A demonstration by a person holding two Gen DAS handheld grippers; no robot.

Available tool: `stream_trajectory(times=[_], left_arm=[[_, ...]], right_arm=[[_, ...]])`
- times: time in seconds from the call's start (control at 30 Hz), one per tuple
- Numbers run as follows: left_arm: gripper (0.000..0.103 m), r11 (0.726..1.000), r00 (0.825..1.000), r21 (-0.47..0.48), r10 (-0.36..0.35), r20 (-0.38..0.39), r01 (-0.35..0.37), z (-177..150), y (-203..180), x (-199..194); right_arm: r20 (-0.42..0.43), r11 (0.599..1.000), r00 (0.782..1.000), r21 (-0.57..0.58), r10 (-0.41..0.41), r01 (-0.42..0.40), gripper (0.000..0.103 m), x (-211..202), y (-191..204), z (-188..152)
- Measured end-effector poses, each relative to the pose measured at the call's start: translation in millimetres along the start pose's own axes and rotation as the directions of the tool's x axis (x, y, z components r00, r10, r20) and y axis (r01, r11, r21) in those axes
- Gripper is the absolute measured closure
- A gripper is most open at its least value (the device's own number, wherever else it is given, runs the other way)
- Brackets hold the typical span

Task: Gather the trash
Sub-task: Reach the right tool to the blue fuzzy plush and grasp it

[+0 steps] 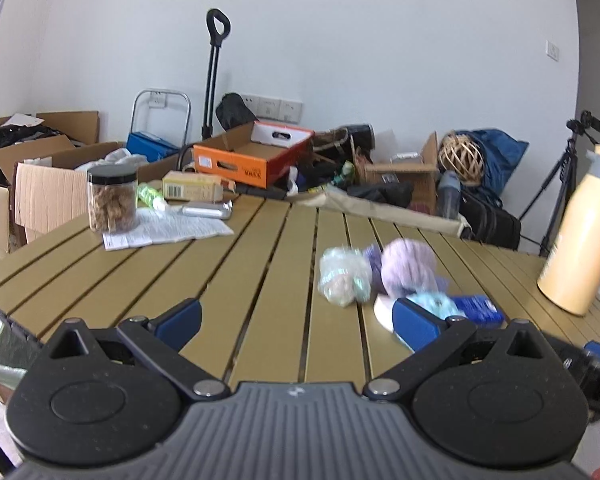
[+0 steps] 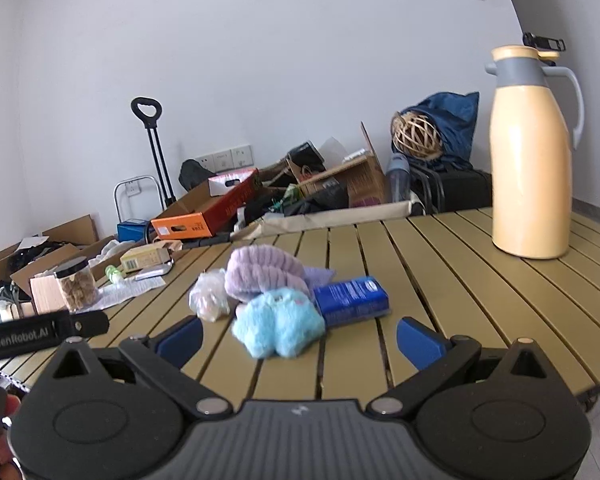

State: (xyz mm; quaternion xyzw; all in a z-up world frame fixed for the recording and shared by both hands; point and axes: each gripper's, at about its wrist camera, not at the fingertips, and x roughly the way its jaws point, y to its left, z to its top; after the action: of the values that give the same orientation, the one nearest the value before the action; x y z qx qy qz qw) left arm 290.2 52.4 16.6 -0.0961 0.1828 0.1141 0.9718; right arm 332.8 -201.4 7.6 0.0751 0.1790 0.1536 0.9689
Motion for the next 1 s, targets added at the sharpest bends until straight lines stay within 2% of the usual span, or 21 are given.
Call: stream_trajectory(times=[0.2,0.4,0.57,0.83,1.0], left_arm=[[0.000,1.000,1.000,-0.007,0.013,0.022,-0.013,14,1,19],[0.000,0.999,0.999,0.025,0.028,0.019,-0.029,21,2,43],[0.000,0.999,0.999,-0.011,0.053,-0.010,-0.053,21,8,65],[0.000,0.998,0.997,-0.012,0.066,-0.034,-0.066,15,17,80],[0.000,0.997,0.996,-0.011,0.073,-0.056,-0.074,12,19,87]], right_arm=[[-0.006,1.000,1.000,-0.014,-0.021,0.021,0.000,30,7,5],[-0.074,1.000,0.997,0.019,-0.007,0.008,0.000,72,3,1],[-0.082,0.999,0.996,-0.030,-0.019,0.017,0.000,98,16,-1],[-0.129,0.998,0.990,-0.051,-0.055,0.048,0.000,141,28,-4],[-0.160,0.996,0.986,-0.083,-0.056,0.043,0.000,154,35,-5]])
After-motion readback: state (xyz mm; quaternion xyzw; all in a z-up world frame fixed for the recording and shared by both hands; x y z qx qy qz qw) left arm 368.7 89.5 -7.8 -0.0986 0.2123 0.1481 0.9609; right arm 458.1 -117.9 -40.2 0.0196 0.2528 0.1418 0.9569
